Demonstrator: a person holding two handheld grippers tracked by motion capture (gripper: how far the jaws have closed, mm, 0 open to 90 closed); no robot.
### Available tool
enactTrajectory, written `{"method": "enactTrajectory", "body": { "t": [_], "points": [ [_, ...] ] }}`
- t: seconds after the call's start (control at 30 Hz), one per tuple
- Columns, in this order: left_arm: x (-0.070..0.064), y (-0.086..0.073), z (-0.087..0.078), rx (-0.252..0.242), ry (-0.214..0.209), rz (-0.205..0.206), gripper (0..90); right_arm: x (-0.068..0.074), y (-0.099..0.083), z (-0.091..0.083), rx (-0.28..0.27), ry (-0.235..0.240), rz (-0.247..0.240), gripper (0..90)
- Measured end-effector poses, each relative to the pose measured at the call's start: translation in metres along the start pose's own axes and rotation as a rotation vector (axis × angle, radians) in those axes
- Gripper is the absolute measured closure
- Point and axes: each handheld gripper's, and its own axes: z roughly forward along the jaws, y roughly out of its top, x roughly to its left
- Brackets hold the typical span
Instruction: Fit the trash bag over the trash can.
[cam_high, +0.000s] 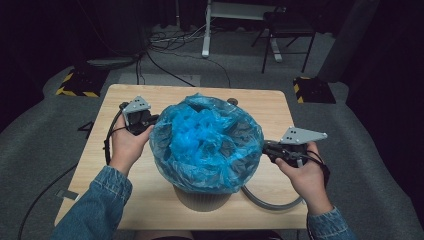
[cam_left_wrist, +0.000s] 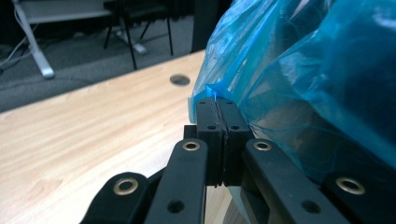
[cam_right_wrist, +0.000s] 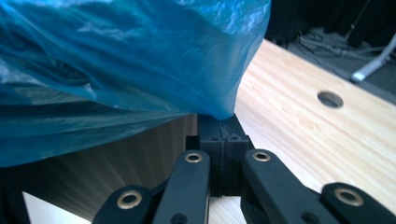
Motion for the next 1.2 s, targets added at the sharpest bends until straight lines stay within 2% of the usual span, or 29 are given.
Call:
{"method": "enactTrajectory", "body": {
  "t": [0.1, 0.17, 0.2, 0.27, 0.37, 0.4, 0.5, 0.6, 0.67, 0.8, 0.9, 1.03, 1.2],
  "points": [
    [0.000, 0.001, -0.001, -0.014, 0.004, 0.010, 88.7, -0.004, -0.008, 0.004, 0.035, -0.003, 0.024, 90.0],
    [0.002, -0.001, 0.001, 0.022, 0.022, 0.011, 89.1, -0.005, -0.014, 0.008, 0.084, -0.026, 0.016, 90.0],
    [0.004, -0.003, 0.003, 0.041, 0.024, 0.010, 89.3, -0.006, -0.017, 0.010, 0.089, -0.016, 0.021, 90.0],
    [0.004, -0.006, 0.005, 0.060, 0.023, 0.011, 89.4, -0.005, -0.021, 0.012, 0.071, 0.009, 0.034, 90.0],
    [0.003, -0.011, 0.008, 0.083, 0.013, 0.009, 89.6, -0.003, -0.019, 0.007, 0.042, 0.014, 0.026, 89.8],
    [0.003, -0.012, 0.009, 0.093, 0.012, 0.006, 89.5, -0.003, -0.018, 0.003, 0.024, 0.014, 0.027, 83.6],
    [0.005, -0.017, 0.009, 0.123, 0.008, 0.006, 89.4, -0.005, -0.012, -0.007, -0.026, 0.006, -0.001, 52.3],
    [0.005, -0.023, 0.010, 0.153, 0.001, 0.002, 89.4, -0.003, -0.008, -0.015, -0.052, -0.009, -0.051, 35.4],
    [0.003, -0.027, 0.011, 0.173, 0.001, 0.006, 89.3, 0.000, -0.007, -0.016, -0.057, 0.015, -0.069, 33.2],
    [0.004, -0.031, 0.009, 0.161, -0.001, 0.002, 88.4, 0.004, -0.006, -0.017, -0.070, 0.057, -0.061, 30.9],
    [0.004, -0.029, 0.003, 0.128, 0.008, 0.010, 86.6, 0.005, -0.004, -0.023, -0.087, 0.086, -0.065, 28.9],
    [0.004, -0.020, -0.009, 0.057, 0.024, 0.017, 85.9, 0.007, 0.003, -0.033, -0.116, 0.100, -0.077, 28.0],
    [0.001, -0.009, -0.016, -0.003, 0.024, 0.018, 86.1, 0.008, 0.013, -0.034, -0.116, 0.125, -0.088, 47.6]
  ]
}}
